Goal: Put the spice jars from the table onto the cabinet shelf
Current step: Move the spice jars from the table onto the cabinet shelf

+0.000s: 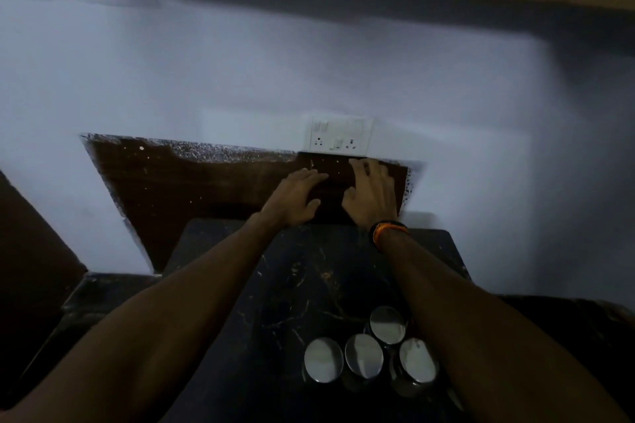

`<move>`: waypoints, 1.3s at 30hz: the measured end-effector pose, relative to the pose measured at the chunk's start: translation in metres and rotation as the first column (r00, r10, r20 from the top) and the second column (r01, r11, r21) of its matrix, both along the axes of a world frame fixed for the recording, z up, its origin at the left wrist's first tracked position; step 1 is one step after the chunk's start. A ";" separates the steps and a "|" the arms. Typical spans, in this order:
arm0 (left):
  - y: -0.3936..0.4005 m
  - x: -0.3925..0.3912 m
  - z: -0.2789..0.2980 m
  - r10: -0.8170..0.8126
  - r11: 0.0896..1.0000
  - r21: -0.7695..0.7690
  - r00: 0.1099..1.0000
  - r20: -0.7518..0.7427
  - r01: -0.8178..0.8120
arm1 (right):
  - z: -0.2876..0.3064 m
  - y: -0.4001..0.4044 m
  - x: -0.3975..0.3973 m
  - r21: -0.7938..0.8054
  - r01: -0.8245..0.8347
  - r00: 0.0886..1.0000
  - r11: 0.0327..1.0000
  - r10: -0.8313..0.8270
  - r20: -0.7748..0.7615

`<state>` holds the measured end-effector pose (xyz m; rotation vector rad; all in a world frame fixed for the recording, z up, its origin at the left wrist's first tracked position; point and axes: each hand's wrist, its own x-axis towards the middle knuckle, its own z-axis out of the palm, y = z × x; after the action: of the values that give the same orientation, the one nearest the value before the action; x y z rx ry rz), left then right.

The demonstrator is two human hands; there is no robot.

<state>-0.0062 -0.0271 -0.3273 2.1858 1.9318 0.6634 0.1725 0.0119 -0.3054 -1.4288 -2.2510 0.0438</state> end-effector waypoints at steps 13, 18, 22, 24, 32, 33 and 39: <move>-0.063 0.024 -0.113 0.020 0.933 -0.358 0.991 0.134 0.030 | -0.136 -0.088 0.019 -0.454 -0.130 0.983 0.881 0.174 0.056; -0.092 0.034 -0.146 0.097 0.894 -0.447 0.962 0.254 0.028 | -0.164 -0.124 0.026 -0.588 -0.143 0.957 0.796 0.263 0.123; -0.108 0.033 -0.161 0.162 0.840 -0.541 0.932 0.325 0.043 | -0.181 -0.145 0.032 -0.551 -0.184 0.924 0.814 0.334 0.185; -0.115 0.031 -0.167 0.175 0.826 -0.563 0.931 0.319 0.038 | -0.189 -0.153 0.034 -0.512 -0.205 0.901 0.834 0.365 0.234; -0.129 0.021 -0.172 0.229 0.806 -0.591 0.900 0.371 0.038 | -0.193 -0.152 0.032 -0.577 -0.234 0.743 0.782 0.527 0.413; -0.130 0.020 -0.172 0.235 0.809 -0.587 0.896 0.377 0.035 | -0.194 -0.151 0.032 -0.582 -0.244 0.729 0.776 0.542 0.418; -0.134 0.009 -0.173 0.389 0.795 -0.607 0.783 0.485 -0.019 | -0.182 -0.128 0.020 -0.666 -0.279 0.821 0.692 0.532 0.207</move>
<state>0.0028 -0.1613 -0.5005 1.2024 1.7305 0.5885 0.1925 -0.1160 -0.4874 -1.2321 -3.0525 0.7806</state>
